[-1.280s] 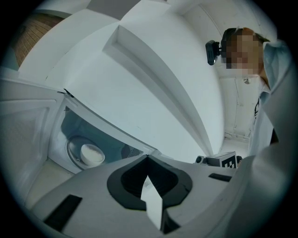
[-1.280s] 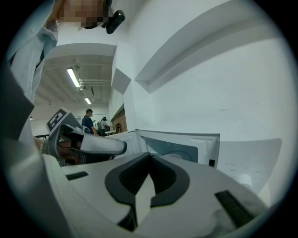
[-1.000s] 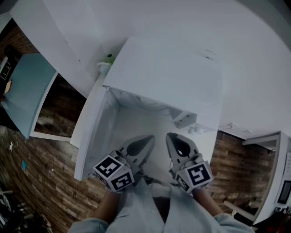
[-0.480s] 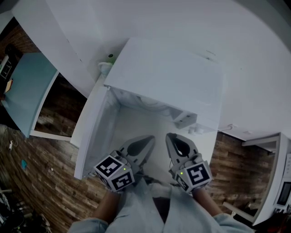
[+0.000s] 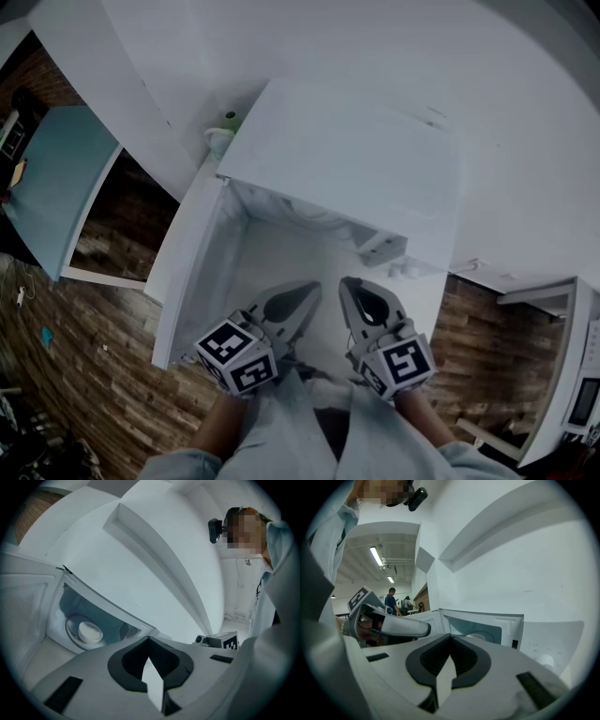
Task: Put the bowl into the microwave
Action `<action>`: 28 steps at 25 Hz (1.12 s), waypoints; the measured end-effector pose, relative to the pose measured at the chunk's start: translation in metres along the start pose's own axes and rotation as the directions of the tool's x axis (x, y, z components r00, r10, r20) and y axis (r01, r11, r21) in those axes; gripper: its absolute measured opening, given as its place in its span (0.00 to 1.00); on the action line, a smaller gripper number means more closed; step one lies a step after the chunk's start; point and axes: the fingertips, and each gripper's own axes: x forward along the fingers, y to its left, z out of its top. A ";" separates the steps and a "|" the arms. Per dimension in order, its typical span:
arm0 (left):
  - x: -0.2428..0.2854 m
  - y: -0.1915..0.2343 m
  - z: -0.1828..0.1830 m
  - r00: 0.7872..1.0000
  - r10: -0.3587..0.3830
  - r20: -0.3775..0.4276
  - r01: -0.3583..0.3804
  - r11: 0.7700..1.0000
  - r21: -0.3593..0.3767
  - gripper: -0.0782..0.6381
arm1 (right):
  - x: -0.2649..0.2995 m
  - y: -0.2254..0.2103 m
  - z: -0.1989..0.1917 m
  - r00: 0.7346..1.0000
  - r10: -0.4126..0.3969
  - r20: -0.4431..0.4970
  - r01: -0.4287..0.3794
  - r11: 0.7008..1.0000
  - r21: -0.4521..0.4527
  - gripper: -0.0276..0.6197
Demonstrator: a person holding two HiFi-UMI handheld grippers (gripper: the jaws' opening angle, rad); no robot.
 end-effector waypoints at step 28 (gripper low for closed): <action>0.006 -0.006 -0.007 1.000 -0.016 -0.018 0.016 1.000 0.000 0.11 | -0.002 -0.002 -0.005 1.000 0.014 -0.024 -0.014 1.000 0.021 0.05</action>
